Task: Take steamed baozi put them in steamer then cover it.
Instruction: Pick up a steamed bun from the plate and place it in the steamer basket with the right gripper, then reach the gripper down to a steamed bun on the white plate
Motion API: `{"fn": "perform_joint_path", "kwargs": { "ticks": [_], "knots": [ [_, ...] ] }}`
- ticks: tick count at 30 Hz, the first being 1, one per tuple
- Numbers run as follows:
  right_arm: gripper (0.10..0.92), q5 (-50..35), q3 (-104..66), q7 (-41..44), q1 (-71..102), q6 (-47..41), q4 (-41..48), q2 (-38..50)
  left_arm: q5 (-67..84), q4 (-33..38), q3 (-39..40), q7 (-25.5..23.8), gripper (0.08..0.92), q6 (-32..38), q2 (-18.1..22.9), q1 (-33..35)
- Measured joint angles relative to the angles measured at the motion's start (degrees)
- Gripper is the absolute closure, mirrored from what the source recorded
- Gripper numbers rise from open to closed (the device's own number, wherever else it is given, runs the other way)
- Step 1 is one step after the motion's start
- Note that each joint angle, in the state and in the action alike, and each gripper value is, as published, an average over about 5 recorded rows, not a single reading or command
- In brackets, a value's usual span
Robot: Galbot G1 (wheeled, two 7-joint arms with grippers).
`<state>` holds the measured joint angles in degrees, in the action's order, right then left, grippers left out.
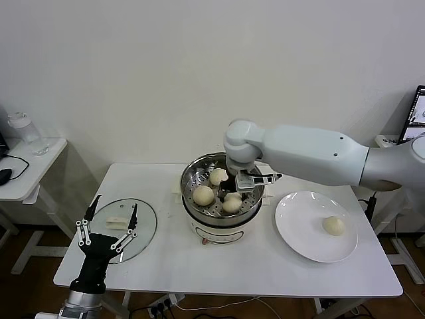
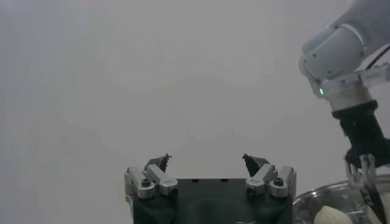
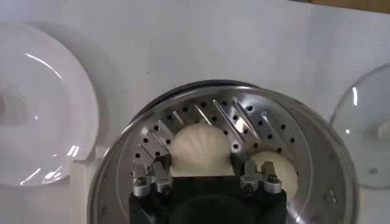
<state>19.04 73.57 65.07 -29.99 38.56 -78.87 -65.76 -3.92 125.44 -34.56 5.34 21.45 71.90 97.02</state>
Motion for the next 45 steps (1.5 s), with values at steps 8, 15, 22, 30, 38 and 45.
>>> {"fn": "perform_joint_path", "kwargs": {
  "ticks": [8,15,22,30,38,45],
  "knots": [
    [0.309,2.9,-0.6,-0.5,2.1,1.3,0.6,-1.0,0.2,0.0,-0.2,0.1,0.177,0.1,0.1,-0.1],
    [0.21,4.9,-1.6,-1.3,2.9,1.8,0.7,-1.1,0.3,-0.3,-0.4,0.1,0.177,0.1,0.2,-0.2],
    [0.203,5.4,-4.0,-1.1,2.1,2.2,-0.3,0.4,0.4,-0.4,-0.4,0.1,0.177,0.1,0.1,-0.3],
    [0.203,0.2,-8.5,0.5,-0.7,-1.1,0.5,5.9,0.5,-0.5,0.0,0.1,0.177,-0.2,0.0,-0.8],
    [0.203,-13.3,-10.0,2.5,-2.1,-15.6,5.4,15.5,0.5,-0.4,0.2,0.1,0.177,-0.5,-0.2,-1.2],
    [0.203,-21.7,-9.5,3.6,-0.5,-26.7,12.9,23.0,0.5,-0.3,0.3,0.1,0.177,-0.7,-0.3,-1.4]
  ]
}}
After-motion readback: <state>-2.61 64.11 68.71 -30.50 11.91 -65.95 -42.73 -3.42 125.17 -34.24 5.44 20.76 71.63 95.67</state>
